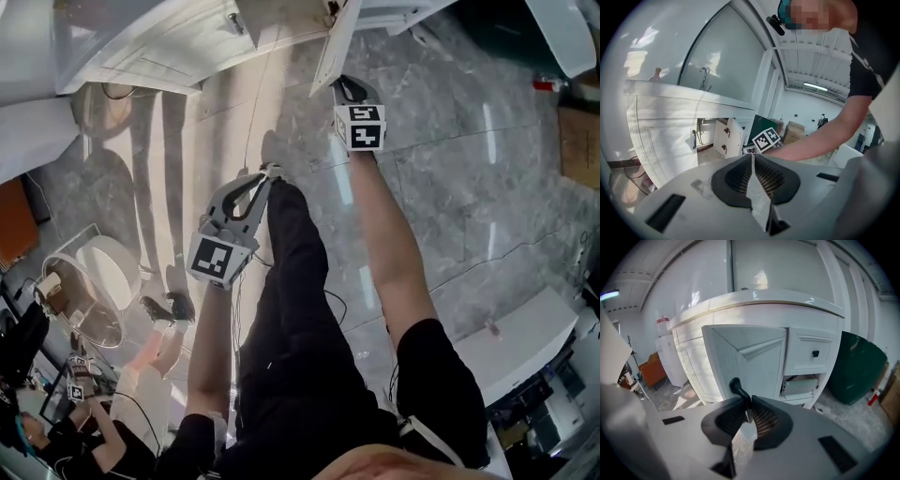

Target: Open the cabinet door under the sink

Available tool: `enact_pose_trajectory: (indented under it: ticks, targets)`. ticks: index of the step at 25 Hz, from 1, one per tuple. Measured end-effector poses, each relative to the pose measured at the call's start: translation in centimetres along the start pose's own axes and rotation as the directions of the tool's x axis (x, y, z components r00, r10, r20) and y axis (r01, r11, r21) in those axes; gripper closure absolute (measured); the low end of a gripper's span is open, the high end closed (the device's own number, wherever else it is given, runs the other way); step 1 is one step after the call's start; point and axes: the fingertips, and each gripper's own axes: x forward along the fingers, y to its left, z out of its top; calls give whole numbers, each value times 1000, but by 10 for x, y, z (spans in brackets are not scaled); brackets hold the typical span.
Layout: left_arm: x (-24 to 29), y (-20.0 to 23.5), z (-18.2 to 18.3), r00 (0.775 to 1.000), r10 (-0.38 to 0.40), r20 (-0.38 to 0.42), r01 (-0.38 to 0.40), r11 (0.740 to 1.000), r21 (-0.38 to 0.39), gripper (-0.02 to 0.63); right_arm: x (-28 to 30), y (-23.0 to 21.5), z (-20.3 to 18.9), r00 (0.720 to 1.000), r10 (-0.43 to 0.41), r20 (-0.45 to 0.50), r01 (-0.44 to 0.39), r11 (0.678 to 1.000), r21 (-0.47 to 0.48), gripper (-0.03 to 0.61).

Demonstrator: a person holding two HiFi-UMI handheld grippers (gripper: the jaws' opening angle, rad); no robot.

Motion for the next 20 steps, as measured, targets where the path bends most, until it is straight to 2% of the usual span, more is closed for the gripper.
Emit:
enact_pose_trajectory:
  ticks: [7, 15, 20]
  targets:
    - [22, -23, -24, 1000, 16, -21, -17, 998, -58, 584, -16, -30, -7, 1000, -2, 8, 2, 999, -39, 491]
    - [73, -50, 15, 998, 61, 22, -59, 995, -79, 584, -28, -60, -16, 996, 59, -63, -67, 988, -141, 492]
    - [95, -71, 29, 996, 81, 23, -79, 993, -92, 584, -32, -77, -22, 991, 89, -104, -107, 976, -190, 492]
